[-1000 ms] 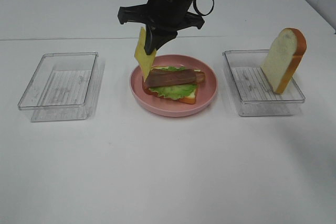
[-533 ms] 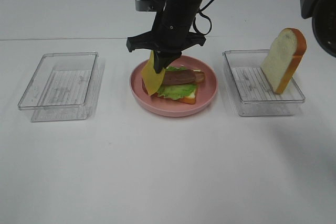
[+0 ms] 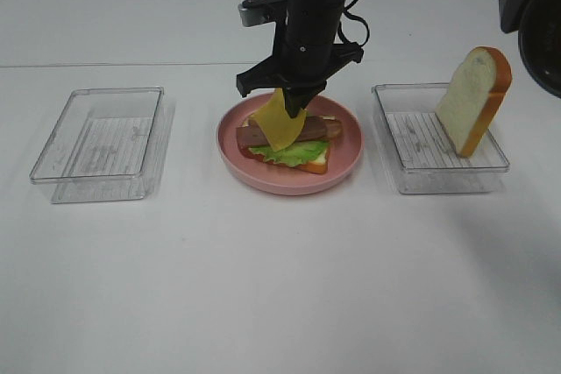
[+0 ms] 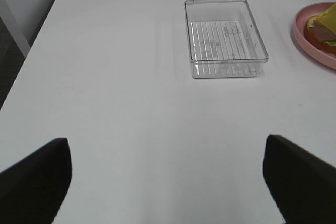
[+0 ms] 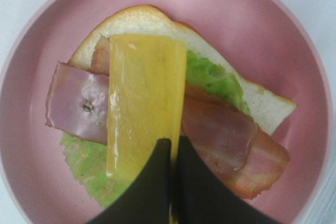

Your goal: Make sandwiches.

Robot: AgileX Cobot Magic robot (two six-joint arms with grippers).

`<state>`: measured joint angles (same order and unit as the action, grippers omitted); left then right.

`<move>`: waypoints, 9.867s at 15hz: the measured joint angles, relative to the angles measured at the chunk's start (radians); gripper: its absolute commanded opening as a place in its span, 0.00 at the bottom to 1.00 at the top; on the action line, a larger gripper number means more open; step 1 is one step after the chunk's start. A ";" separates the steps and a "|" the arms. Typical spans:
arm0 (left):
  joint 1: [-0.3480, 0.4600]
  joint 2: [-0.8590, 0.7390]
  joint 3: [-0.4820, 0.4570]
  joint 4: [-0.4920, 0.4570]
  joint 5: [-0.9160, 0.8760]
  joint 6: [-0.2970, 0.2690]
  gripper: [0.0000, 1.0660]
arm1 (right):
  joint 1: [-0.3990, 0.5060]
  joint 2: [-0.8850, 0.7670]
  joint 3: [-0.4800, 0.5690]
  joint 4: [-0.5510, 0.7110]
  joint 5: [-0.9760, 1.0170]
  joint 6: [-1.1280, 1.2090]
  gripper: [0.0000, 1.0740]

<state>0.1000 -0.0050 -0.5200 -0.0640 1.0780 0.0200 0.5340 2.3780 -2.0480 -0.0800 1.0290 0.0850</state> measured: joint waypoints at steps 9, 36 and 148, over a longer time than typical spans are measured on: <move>0.000 0.000 0.000 0.000 0.000 0.000 0.85 | 0.000 0.021 0.000 -0.062 0.056 0.001 0.85; 0.000 0.000 0.000 0.000 0.000 0.000 0.85 | -0.579 -0.167 0.000 0.184 0.174 -0.134 0.85; 0.000 0.000 0.000 0.000 0.000 0.000 0.85 | -0.474 -2.381 1.593 0.031 0.077 -0.055 0.83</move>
<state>0.1000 -0.0050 -0.5200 -0.0640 1.0780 0.0200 0.0600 -0.0030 -0.4550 -0.0490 1.1060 0.0300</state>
